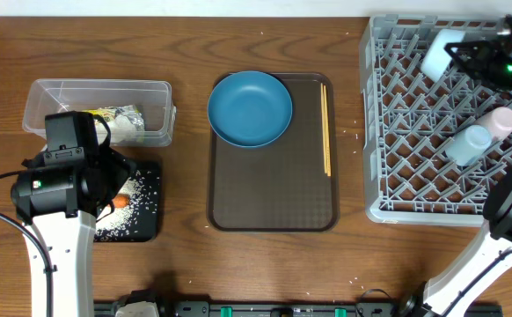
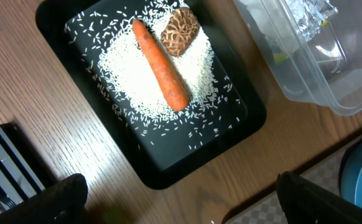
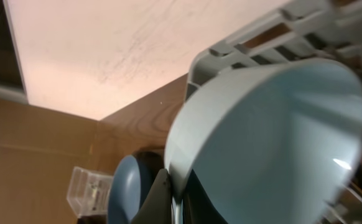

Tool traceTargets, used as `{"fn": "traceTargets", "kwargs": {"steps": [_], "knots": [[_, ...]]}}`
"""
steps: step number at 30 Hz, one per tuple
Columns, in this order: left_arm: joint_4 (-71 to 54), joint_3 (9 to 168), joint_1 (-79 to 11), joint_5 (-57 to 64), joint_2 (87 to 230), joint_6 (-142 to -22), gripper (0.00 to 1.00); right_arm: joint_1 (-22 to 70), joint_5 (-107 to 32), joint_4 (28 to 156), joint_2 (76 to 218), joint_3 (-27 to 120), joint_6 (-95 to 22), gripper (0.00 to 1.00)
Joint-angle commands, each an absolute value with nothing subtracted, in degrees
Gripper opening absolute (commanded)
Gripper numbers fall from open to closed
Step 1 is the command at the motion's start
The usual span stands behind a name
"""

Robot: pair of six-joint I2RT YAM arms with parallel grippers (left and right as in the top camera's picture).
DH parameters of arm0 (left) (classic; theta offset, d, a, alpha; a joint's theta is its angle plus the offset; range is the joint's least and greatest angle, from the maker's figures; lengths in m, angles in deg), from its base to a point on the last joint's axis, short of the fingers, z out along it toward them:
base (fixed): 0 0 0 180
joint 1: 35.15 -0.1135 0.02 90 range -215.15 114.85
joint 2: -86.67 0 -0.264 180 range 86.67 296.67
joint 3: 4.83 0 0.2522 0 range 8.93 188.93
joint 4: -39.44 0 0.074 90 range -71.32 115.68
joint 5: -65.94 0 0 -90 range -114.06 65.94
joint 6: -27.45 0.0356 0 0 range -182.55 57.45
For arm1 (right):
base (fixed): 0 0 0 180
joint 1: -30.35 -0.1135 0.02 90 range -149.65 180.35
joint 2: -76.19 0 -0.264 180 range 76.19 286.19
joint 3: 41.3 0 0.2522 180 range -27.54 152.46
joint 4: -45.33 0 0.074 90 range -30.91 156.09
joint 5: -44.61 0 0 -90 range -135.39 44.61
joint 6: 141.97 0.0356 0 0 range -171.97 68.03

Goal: Sort waste into correct bins and load items into the dishwasher rack
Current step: 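Set the bowl upside down in the rack and release it, then move the right gripper to the blue plate and grasp its rim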

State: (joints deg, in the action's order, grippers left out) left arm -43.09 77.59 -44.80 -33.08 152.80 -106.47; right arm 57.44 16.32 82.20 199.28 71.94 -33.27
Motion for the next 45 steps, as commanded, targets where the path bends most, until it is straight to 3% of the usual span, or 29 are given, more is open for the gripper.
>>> {"fn": "traceTargets", "kwargs": {"steps": [1,4,7,9,16,20,25,35,45], "knots": [[-43.3,77.4,-45.1,-33.8,152.9,-107.4,0.98,59.1,15.0,83.3,200.5,72.4,-32.7,0.01],[-43.3,77.4,-45.1,-33.8,152.9,-107.4,0.98,59.8,14.7,84.4,200.3,72.4,-32.7,0.03],[-43.3,77.4,-45.1,-33.8,152.9,-107.4,0.98,60.5,13.7,86.2,199.5,72.5,-32.7,0.19],[-43.3,77.4,-45.1,-33.8,152.9,-107.4,0.98,60.7,11.4,88.8,198.2,72.6,-32.4,0.35],[-43.3,77.4,-45.1,-33.8,152.9,-107.4,0.98,61.0,-8.5,100.6,187.1,72.6,-32.4,0.35],[-43.3,77.4,-45.1,-33.8,152.9,-107.4,0.98,60.8,-17.5,104.6,178.2,72.6,-32.5,0.52],[-43.3,77.4,-45.1,-33.8,152.9,-107.4,0.98,57.8,-19.7,106.2,167.5,72.6,-32.6,0.52],[-43.3,77.4,-45.1,-33.8,152.9,-107.4,0.98,34.0,-24.7,105.9,160.1,72.6,-36.0,0.58],[-43.3,77.4,-45.1,-33.8,152.9,-107.4,0.98,4.7,-35.6,97.5,178.6,72.6,-47.9,0.61]]}}
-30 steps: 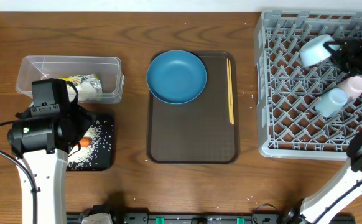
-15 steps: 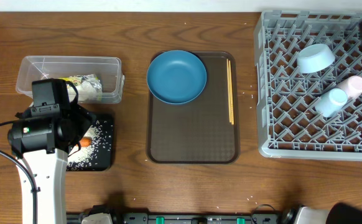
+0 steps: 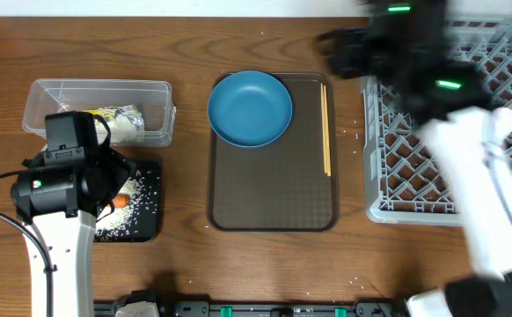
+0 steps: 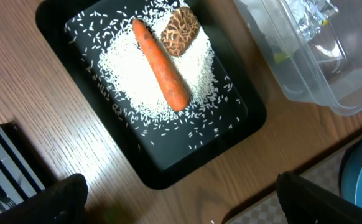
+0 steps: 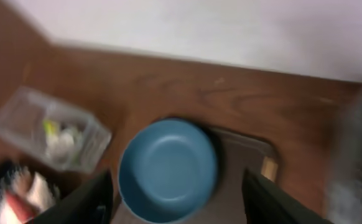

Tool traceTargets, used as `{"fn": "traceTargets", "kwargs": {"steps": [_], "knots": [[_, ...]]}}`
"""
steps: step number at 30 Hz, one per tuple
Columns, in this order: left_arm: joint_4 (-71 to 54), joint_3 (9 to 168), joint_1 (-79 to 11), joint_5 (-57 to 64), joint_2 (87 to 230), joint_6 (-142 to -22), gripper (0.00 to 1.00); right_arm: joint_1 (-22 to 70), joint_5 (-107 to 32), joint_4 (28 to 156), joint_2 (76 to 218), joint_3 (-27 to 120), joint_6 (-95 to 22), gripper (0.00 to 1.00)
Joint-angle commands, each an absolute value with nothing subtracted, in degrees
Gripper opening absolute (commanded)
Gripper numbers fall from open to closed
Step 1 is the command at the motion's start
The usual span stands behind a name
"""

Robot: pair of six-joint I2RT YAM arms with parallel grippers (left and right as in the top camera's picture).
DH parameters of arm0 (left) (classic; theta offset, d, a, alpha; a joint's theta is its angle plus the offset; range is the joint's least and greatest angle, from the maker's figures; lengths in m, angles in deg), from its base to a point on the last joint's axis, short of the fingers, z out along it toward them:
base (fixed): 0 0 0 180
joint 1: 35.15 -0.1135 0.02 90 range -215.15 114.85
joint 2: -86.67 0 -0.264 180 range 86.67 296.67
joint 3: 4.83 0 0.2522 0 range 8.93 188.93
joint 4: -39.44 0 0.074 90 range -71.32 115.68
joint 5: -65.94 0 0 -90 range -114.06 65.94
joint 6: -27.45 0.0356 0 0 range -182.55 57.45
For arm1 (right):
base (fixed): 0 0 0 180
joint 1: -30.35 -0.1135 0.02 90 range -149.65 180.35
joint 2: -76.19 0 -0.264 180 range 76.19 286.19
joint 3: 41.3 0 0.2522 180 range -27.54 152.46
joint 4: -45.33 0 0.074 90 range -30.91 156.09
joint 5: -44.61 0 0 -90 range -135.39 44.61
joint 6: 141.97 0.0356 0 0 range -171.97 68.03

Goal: Sort waste into correct bins and load items into the dishwasher rack
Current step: 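Move the right gripper to the blue plate and grasp its rim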

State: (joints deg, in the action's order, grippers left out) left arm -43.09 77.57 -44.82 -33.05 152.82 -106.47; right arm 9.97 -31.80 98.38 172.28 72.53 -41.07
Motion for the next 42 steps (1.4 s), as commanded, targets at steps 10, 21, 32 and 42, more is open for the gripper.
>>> {"fn": "traceTargets", "kwargs": {"steps": [10,21,32,42], "knots": [[-43.3,77.4,-45.1,-33.8,152.9,-107.4,0.98,-7.4,-42.7,91.6,200.9,72.6,-56.6,0.66],[-43.3,77.4,-45.1,-33.8,152.9,-107.4,0.98,-10.3,-41.5,93.5,204.0,72.6,-57.0,0.64],[-43.3,77.4,-45.1,-33.8,152.9,-107.4,0.98,-10.2,-41.5,99.6,200.0,77.4,-54.1,0.67],[-43.3,77.4,-45.1,-33.8,152.9,-107.4,0.98,-12.3,-36.4,104.3,198.4,78.1,-56.7,0.66]]}}
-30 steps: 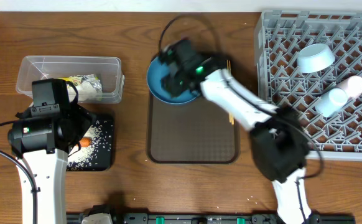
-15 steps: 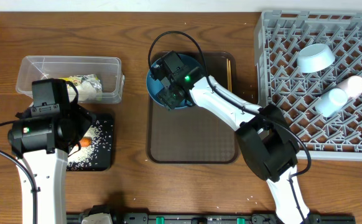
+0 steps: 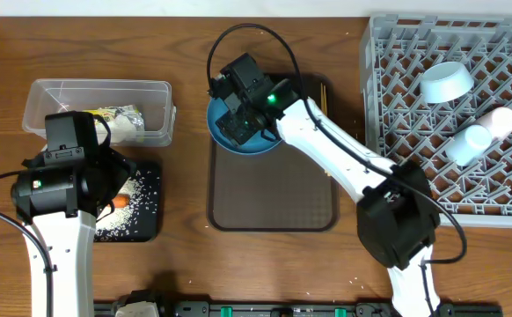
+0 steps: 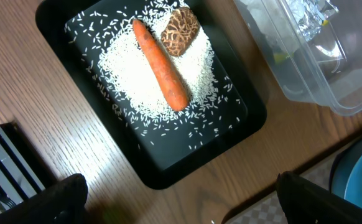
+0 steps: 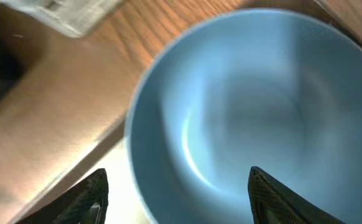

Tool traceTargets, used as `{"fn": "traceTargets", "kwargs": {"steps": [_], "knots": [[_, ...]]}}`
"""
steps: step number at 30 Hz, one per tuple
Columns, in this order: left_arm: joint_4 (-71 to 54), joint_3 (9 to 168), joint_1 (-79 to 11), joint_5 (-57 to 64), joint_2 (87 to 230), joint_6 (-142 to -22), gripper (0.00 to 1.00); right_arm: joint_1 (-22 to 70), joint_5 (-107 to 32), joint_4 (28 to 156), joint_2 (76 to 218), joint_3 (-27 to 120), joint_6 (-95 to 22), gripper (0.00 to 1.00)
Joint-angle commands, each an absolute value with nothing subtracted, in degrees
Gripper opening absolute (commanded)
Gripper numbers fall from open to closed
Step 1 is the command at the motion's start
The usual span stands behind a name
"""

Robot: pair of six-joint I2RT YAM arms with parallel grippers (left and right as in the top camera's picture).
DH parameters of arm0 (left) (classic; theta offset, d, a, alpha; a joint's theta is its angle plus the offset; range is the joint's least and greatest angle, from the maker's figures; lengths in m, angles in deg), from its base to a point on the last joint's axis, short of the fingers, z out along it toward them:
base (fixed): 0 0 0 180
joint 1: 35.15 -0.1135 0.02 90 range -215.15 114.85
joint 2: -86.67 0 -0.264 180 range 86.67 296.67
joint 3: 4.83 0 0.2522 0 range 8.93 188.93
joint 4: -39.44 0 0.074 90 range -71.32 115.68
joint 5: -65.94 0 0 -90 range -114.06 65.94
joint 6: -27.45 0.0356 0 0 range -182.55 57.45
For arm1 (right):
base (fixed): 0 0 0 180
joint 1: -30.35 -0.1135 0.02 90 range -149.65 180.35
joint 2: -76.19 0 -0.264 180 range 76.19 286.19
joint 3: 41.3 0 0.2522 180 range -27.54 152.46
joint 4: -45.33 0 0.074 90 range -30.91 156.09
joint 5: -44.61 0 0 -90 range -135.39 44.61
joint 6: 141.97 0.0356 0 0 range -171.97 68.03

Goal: Sort waste into correct bins and load items into the dishwasher rack
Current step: 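Move the right gripper to the blue plate and grasp its rim, then lift the blue plate and carry it into the rack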

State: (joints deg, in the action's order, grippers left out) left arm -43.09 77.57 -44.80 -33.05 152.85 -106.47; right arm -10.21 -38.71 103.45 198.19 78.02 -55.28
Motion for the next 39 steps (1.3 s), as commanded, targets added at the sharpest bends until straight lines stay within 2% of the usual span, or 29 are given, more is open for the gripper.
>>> {"fn": "traceTargets", "kwargs": {"steps": [1,14,19,23,26,31,39], "knots": [[-43.3,77.4,-45.1,-33.8,152.9,-107.4,0.98,-12.5,-36.4,104.3,198.8,77.7,-57.5,0.65],[-43.3,77.4,-45.1,-33.8,152.9,-107.4,0.98,-14.6,-41.5,103.0,207.5,77.0,-59.8,0.64],[-43.3,77.4,-45.1,-33.8,152.9,-107.4,0.98,-14.7,-41.5,103.0,209.1,77.0,-59.7,0.43],[-43.3,77.4,-45.1,-33.8,152.9,-107.4,0.98,-14.7,-41.6,102.9,208.9,77.4,-59.1,0.16],[-43.3,77.4,-45.1,-33.8,152.9,-107.4,0.98,-14.7,-41.5,103.1,208.8,78.5,-57.5,0.01],[-43.3,77.4,-45.1,-33.8,152.9,-107.4,0.98,-14.7,-41.3,107.0,208.8,83.6,-54.5,0.01],[-43.3,77.4,-45.1,-33.8,152.9,-107.4,0.98,-12.2,-41.5,120.0,206.9,98.9,-46.2,0.01]]}}
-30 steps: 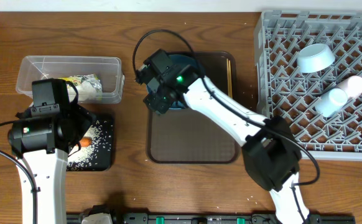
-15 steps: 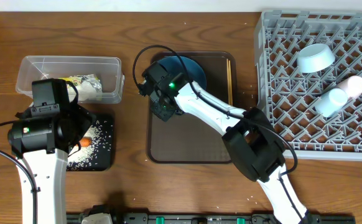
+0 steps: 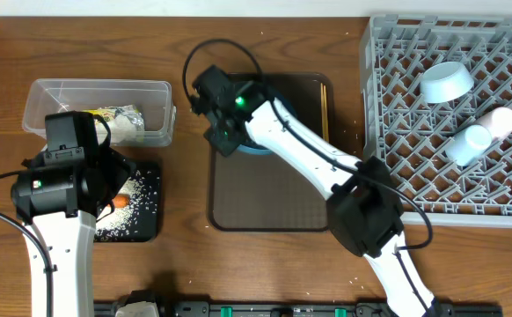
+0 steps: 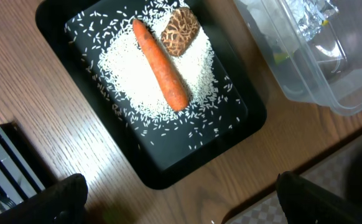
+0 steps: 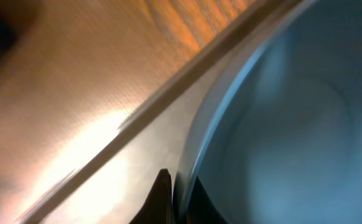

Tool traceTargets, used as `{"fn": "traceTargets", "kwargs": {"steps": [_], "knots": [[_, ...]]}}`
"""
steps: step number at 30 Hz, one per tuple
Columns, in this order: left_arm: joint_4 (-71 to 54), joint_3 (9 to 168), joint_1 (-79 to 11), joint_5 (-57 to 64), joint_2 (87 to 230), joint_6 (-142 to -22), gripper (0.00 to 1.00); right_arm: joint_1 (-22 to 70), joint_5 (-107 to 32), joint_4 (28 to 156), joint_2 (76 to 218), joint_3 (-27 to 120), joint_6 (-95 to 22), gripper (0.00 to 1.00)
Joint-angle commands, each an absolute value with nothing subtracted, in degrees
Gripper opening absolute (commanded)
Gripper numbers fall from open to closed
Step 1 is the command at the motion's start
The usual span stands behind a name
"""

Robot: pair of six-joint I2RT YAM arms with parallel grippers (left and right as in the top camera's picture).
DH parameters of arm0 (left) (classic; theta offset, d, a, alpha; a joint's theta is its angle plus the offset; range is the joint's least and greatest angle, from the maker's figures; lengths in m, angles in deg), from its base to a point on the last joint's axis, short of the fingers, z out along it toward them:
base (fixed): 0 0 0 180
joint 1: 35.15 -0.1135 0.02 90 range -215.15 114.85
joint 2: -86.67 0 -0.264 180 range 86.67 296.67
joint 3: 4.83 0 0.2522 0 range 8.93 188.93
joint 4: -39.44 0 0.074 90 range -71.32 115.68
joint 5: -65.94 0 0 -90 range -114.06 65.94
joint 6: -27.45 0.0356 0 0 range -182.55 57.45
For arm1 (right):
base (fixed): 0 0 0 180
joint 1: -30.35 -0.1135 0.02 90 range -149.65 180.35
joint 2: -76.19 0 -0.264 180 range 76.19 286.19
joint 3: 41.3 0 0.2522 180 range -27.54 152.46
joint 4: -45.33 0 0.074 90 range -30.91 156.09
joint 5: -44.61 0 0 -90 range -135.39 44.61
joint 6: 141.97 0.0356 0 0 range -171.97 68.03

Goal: Sort waste into correct bins and load items into the dishwasher rack
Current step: 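Lift the blue plate and carry it into the rack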

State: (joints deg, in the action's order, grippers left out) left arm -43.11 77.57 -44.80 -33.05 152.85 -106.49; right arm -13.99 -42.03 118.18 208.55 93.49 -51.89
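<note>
My right gripper is shut on the left rim of the blue plate. In the overhead view this gripper sits at the upper left of the brown tray, and the arm covers most of the plate. Wooden chopsticks lie along the tray's right side. My left gripper hangs open above the table beside the black waste tray, which holds a carrot, a mushroom and scattered rice.
The grey dishwasher rack at the right holds a white bowl, a pink cup and a pale blue cup. A clear plastic bin with wrappers stands at the back left, touching the black tray's far end.
My right gripper was open over the blue plate's middle; now it is at the plate's left rim and shut on it. The left arm has not moved.
My right gripper first held the white bowl over the rack. Then it was moving left towards the tray, and the bowl lay in the rack. It stood open above the blue plate, and now grips the plate's rim. The left gripper stayed open over the black tray.
</note>
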Motion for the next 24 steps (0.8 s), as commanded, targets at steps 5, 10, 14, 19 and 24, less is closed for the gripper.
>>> {"fn": "traceTargets", "kwargs": {"steps": [5,10,14,19,24], "knots": [[-43.3,77.4,-45.1,-33.8,152.9,-107.4,0.98,-5.6,-41.4,126.7,202.3,105.7,-40.0,0.01],[-43.3,77.4,-45.1,-33.8,152.9,-107.4,0.98,6.0,-34.7,128.8,195.9,106.0,-37.6,0.01],[-43.3,77.4,-45.1,-33.8,152.9,-107.4,0.98,18.6,-24.0,131.2,193.4,106.0,-37.7,0.01],[-43.3,77.4,-45.1,-33.8,152.9,-107.4,0.98,33.3,-8.2,132.2,193.5,105.0,-41.0,0.01],[-43.3,77.4,-45.1,-33.8,152.9,-107.4,0.98,45.5,3.2,131.6,193.5,104.7,-43.3,0.01]]}}
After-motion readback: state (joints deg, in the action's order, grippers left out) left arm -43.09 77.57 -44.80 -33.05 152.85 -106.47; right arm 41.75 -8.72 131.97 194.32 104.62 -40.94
